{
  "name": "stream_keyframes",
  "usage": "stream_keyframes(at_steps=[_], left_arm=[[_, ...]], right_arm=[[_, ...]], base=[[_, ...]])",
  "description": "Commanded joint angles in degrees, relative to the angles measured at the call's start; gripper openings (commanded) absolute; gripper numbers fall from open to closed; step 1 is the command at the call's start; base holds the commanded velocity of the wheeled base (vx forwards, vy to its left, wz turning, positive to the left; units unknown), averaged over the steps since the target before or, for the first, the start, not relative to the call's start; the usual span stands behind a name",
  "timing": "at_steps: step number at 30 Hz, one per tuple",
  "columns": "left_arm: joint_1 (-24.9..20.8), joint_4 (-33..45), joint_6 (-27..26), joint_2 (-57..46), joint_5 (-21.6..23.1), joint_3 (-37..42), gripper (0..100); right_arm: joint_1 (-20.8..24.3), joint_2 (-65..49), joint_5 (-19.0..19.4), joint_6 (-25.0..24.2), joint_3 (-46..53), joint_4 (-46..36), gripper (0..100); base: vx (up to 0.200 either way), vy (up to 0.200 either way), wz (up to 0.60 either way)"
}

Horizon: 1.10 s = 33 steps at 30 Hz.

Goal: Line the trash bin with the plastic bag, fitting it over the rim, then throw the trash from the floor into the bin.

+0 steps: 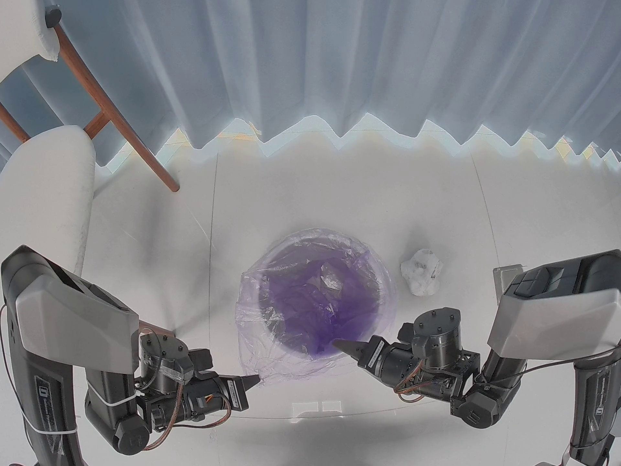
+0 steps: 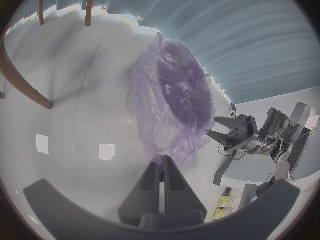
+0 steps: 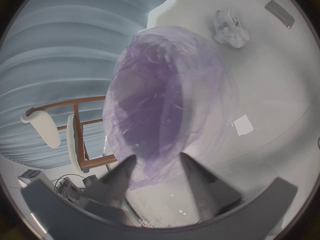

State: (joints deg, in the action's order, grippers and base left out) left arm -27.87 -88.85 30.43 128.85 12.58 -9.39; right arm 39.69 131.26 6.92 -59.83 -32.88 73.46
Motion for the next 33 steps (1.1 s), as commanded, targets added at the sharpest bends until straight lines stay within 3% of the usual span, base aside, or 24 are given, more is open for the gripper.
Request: stream_keyframes(at_steps=[1,8,14,19,33], left_arm=[[0.0,0.0,0.0,-0.4,0.0,0.1,0],[0.0,0.0,0.0,-0.4,-0.1,0.1,0],[0.3,0.0,-0.4,0.9,-0.4,0.1,0],[0.4,0.0,-0.6,5.5,-0.8,-0.5,0],[1.0,0.0,-0.6,11.2,-3.4,-1.8,0]], right_arm=[[0.0,0.1,0.0,0.1,0.1,-0.1,0],[-0.1,-1.4,-0.5,0.6,0.8,-3.1,0],[-0.8,-1.8,-0.8,4.7,1.0,-7.7,0],[-0.8,1.5,-5.0,12.5,2.1,-6.8,0],[-0.4,7.0,-9.5,15.0,1.9,2.7,0]], base=[[0.0,0.0,0.0],[0.0,0.0,0.0],[0.0,0.0,0.0],[0.0,0.0,0.0],[0.0,0.0,0.0]])
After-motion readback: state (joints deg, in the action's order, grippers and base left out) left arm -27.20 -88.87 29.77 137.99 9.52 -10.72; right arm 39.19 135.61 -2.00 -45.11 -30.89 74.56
